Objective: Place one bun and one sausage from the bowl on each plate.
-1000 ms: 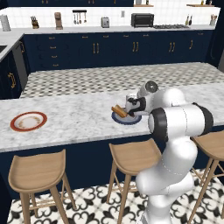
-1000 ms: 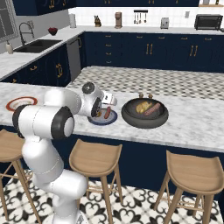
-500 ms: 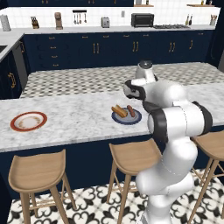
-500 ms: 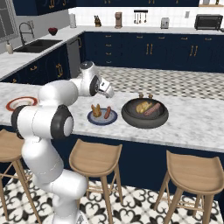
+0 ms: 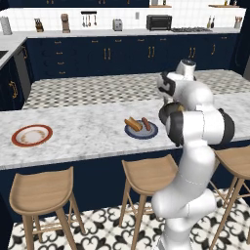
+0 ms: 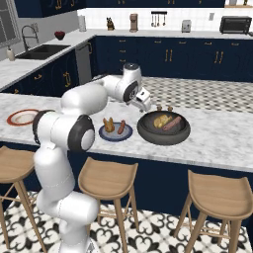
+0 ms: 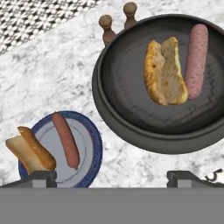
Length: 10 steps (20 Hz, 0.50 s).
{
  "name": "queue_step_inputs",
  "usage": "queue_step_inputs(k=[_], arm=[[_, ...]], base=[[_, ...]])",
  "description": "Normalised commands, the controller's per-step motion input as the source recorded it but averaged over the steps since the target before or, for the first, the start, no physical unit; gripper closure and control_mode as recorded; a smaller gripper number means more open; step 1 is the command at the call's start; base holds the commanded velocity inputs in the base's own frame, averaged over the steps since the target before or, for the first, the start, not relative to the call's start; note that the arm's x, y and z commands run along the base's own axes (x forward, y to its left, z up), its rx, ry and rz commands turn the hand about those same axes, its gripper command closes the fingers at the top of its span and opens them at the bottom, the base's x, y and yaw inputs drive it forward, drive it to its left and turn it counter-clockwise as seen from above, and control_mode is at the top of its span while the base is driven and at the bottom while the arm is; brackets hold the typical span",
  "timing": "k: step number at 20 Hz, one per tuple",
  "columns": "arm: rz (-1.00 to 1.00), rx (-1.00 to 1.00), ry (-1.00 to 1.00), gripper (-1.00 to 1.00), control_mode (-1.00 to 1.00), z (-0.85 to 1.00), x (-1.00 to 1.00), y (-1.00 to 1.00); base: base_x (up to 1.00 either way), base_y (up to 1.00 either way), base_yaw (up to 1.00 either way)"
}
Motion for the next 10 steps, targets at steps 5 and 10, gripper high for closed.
queue_step_inputs(k=[5, 10], arm=[[0.0, 0.0, -0.03, -1.0, -1.0, -0.34, 0.02, -0.4], [0.0, 0.0, -0.01, -1.0, -1.0, -0.21, 0.16, -0.37]], base=[[0.0, 0.0, 0.0], [0.0, 0.0, 0.0]])
